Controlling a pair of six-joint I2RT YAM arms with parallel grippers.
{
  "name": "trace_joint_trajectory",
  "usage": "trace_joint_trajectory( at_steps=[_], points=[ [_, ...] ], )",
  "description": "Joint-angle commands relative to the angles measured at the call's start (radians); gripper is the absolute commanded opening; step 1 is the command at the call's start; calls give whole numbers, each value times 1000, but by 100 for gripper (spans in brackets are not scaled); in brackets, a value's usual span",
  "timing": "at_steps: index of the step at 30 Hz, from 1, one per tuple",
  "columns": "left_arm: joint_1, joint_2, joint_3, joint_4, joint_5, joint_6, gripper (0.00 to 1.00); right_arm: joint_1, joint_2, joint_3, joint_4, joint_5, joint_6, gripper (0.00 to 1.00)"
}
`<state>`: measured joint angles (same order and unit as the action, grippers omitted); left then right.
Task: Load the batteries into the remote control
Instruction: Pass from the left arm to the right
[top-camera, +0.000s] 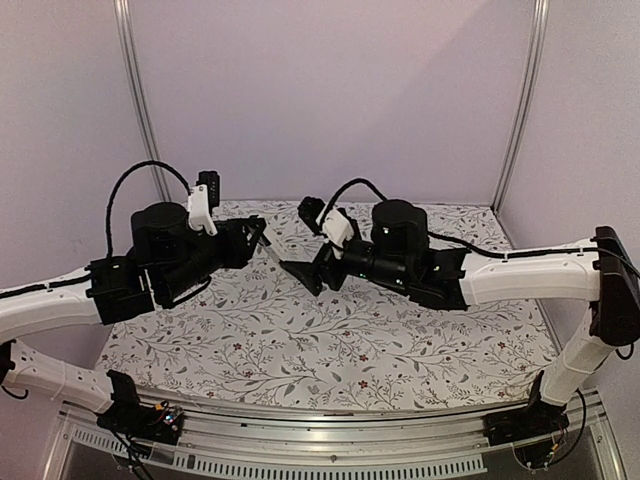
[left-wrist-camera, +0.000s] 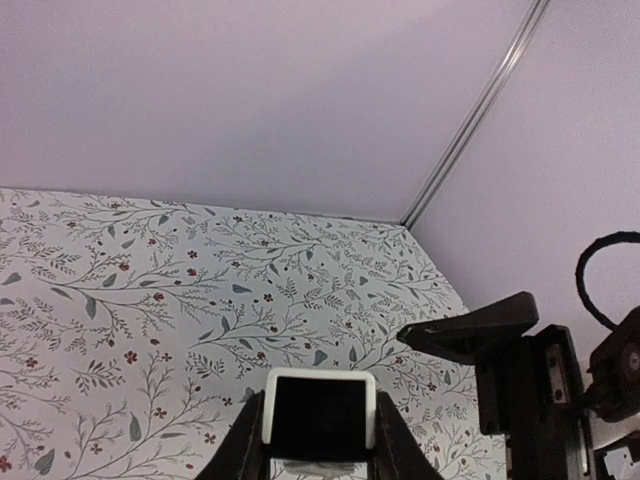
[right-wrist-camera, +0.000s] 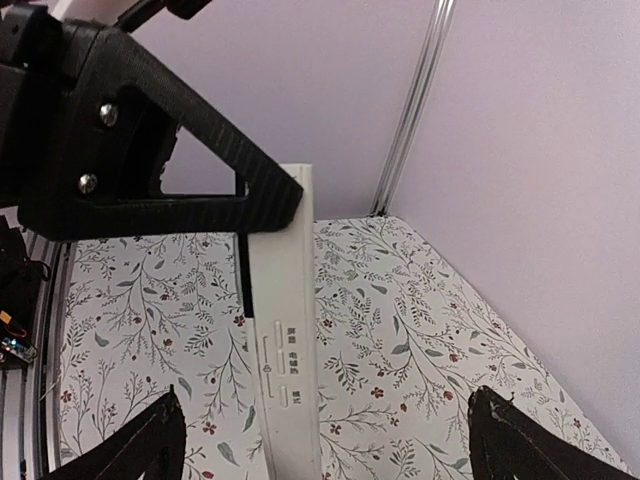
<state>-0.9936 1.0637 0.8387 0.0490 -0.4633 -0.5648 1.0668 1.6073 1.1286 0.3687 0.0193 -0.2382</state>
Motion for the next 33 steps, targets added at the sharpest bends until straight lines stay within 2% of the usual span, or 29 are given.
trace_joint_trajectory(
  at_steps=[1,5,8,13,18,22,23,26,27,29,33],
  points=[
    [7,-3,16,-3,-27,-37,0,8,104,45,11,-111,-105,96],
    [7,-10,13,-1,-31,-30,0,7,151,69,20,-89,-92,88],
    [10,-10,12,0,-35,-24,0,7,189,87,20,-69,-87,67],
    [10,-13,9,4,-27,-26,0,7,241,122,22,-46,-63,56],
    [12,-27,-5,11,-31,-29,0,7,268,143,21,-29,-63,27],
    [14,-40,-27,40,-32,-8,0,7,264,157,17,-43,-25,16],
    [12,-41,-34,56,-26,1,7,7,263,162,18,-50,-9,11],
    [13,-38,-57,106,-16,18,49,7,258,189,18,-64,73,4],
    [13,-38,-64,119,-15,22,59,7,256,197,17,-70,107,2],
    [12,-33,-82,141,-28,26,69,7,251,207,19,-81,156,1],
    [12,-3,-102,160,-43,10,72,7,244,220,40,-134,265,1]
  ],
)
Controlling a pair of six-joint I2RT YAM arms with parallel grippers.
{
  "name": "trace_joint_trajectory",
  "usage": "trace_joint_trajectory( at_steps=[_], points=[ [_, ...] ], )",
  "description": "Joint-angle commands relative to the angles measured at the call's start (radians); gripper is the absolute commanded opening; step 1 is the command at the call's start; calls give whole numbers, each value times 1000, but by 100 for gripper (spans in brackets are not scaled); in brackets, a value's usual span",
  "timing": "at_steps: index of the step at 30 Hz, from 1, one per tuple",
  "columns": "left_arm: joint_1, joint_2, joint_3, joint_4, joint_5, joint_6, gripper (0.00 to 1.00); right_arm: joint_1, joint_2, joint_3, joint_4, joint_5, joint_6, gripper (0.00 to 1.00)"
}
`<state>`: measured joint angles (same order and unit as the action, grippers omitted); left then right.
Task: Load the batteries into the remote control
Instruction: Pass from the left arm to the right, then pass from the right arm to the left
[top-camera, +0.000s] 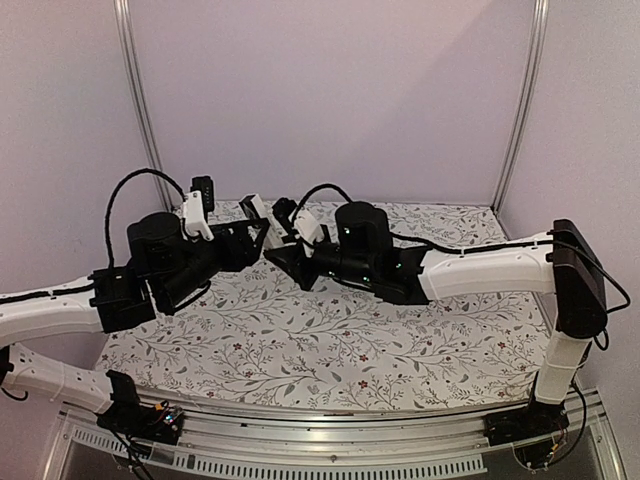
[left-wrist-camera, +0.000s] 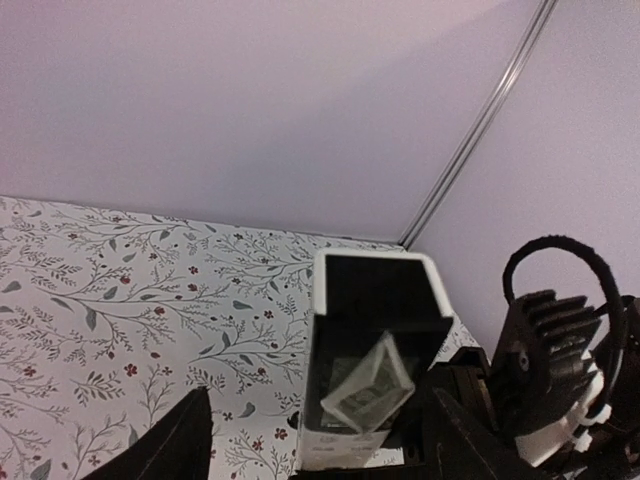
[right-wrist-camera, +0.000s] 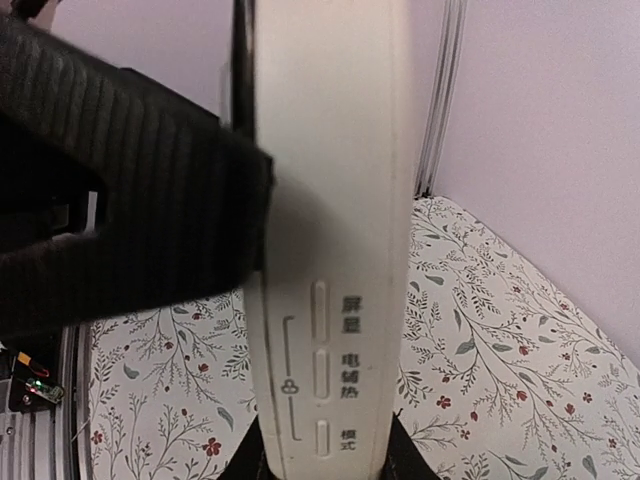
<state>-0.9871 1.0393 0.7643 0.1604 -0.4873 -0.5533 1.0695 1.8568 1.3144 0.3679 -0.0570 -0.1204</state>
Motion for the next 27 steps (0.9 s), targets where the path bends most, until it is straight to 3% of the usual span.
trace_joint_trajectory(
  at_steps=[1,5,12,16,18,20,25,26,27],
  points=[
    [6,31,-27,51,-15,-5,72,4,-5,34,50,-75,167,1],
    [6,64,-26,63,-18,-14,64,4,1,31,71,-90,191,0],
    [5,90,-27,74,-17,-20,41,4,-2,32,80,-97,214,0],
    [8,100,-29,75,-25,-23,22,4,2,36,87,-110,228,1],
    [9,103,-20,61,-23,-4,10,4,2,30,87,-105,230,14],
    [16,103,0,20,-31,17,0,4,-6,14,84,-93,230,35],
    [76,91,30,-143,-31,22,0,2,-85,-61,60,-13,188,87],
    [101,93,30,-196,-15,11,0,-1,-108,-80,46,10,182,96],
    [132,99,28,-267,8,-7,0,-4,-128,-99,31,29,177,99]
  ],
)
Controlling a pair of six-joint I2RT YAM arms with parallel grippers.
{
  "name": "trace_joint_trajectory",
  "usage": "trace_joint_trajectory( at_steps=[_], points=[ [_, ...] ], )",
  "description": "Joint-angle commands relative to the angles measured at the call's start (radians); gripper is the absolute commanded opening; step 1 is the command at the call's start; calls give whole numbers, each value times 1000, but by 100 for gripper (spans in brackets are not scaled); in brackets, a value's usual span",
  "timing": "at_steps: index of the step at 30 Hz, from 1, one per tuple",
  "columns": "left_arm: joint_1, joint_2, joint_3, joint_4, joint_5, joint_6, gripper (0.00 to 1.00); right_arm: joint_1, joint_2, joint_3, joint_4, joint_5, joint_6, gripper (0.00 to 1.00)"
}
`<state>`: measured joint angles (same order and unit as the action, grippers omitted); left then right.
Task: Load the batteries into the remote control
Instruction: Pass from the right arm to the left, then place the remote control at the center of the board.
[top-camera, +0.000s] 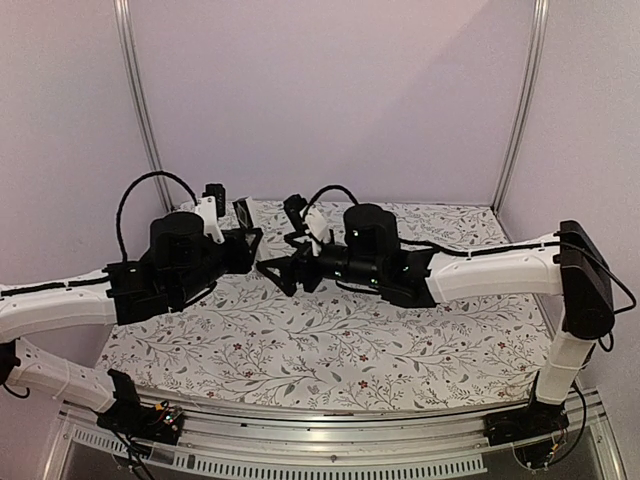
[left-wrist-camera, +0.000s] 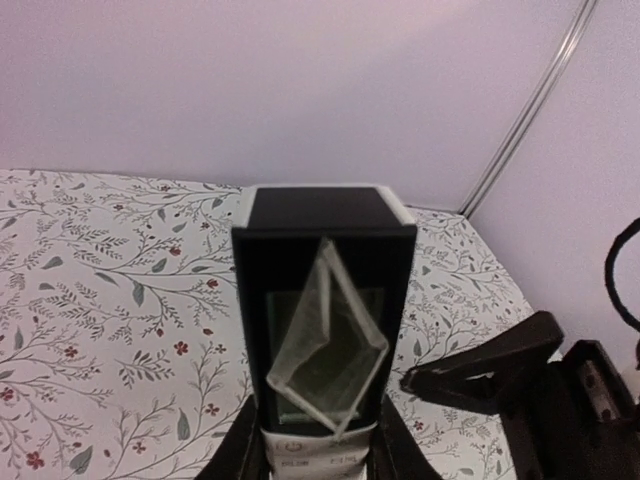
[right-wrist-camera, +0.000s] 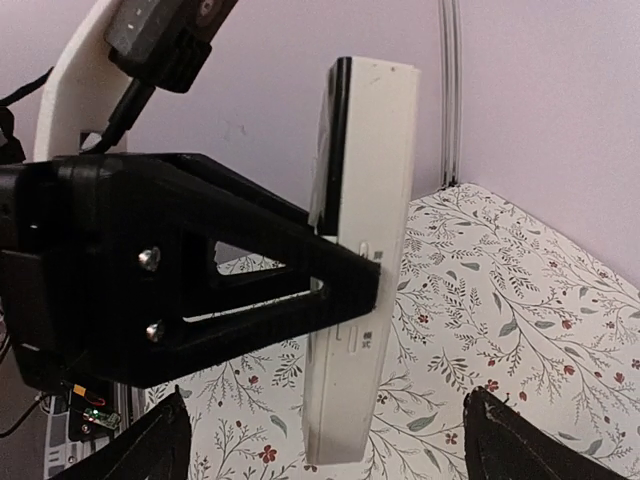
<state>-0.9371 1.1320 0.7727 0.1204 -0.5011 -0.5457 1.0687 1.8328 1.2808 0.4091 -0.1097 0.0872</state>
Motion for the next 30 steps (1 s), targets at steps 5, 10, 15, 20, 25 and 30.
trace_joint_trajectory(
  at_steps=[5,10,15,20,25,30],
  points=[
    [224,67,-7,-391,181,-63,0,-23,-219,-155,-98,185,-35,99],
    [302,226,18,-495,314,-56,5,-26,-284,-186,-163,242,-45,99],
    [337,381,87,-582,363,-17,3,-26,-320,-200,-182,252,-55,99],
    [387,463,116,-587,487,17,8,-26,-347,-221,-196,271,-65,99],
    [430,521,129,-595,540,37,20,-25,-373,-247,-197,292,-70,99],
    [460,586,145,-582,552,44,29,-26,-391,-264,-197,302,-76,99]
  ],
)
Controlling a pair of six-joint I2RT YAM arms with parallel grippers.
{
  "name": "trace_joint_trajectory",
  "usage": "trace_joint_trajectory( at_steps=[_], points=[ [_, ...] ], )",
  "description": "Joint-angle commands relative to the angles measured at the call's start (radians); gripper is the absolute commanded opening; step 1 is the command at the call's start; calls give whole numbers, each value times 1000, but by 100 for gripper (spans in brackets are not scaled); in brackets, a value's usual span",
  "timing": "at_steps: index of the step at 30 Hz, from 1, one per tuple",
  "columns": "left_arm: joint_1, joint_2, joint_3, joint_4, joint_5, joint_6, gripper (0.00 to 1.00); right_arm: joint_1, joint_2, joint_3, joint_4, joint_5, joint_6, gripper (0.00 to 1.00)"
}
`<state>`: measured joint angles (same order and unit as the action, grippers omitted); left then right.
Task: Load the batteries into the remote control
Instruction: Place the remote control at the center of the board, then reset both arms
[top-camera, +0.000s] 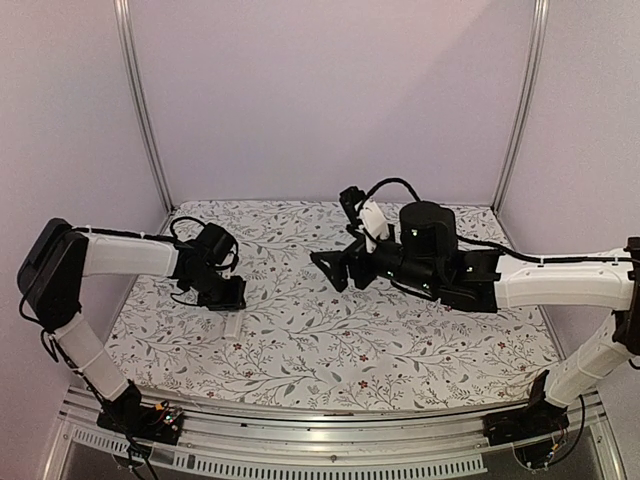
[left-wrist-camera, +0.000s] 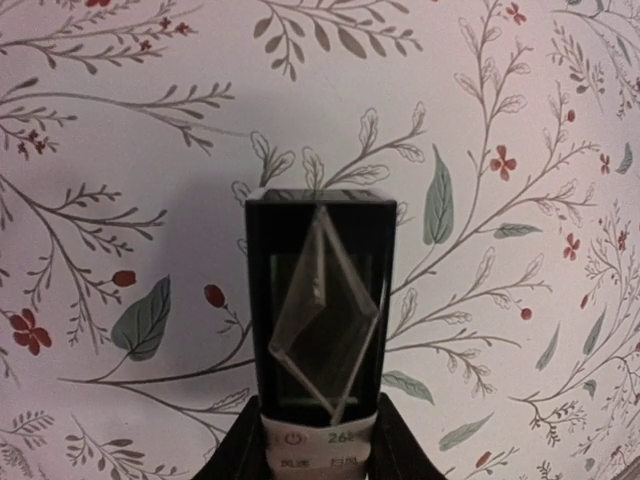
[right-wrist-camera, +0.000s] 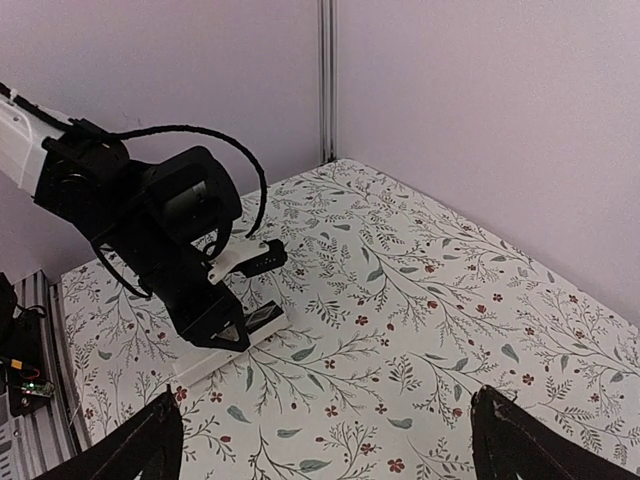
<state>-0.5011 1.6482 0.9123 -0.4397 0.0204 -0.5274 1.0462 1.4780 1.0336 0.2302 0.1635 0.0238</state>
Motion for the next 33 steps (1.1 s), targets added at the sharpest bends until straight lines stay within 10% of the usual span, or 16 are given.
trace_joint_trajectory(
  at_steps=[1,5,16,33],
  points=[
    [24,82,6,-18,34,24,29,-3,-39,-20,-19,32,-13,99],
    [24,94,-1,2,41,10,30,-3,-55,-31,-22,43,-13,99],
    [24,-152,-18,57,3,-50,86,-56,-83,-50,-62,83,-5,99],
    [52,-700,-473,576,-776,101,98,-804,-473,-626,62,-118,258,99]
  ],
)
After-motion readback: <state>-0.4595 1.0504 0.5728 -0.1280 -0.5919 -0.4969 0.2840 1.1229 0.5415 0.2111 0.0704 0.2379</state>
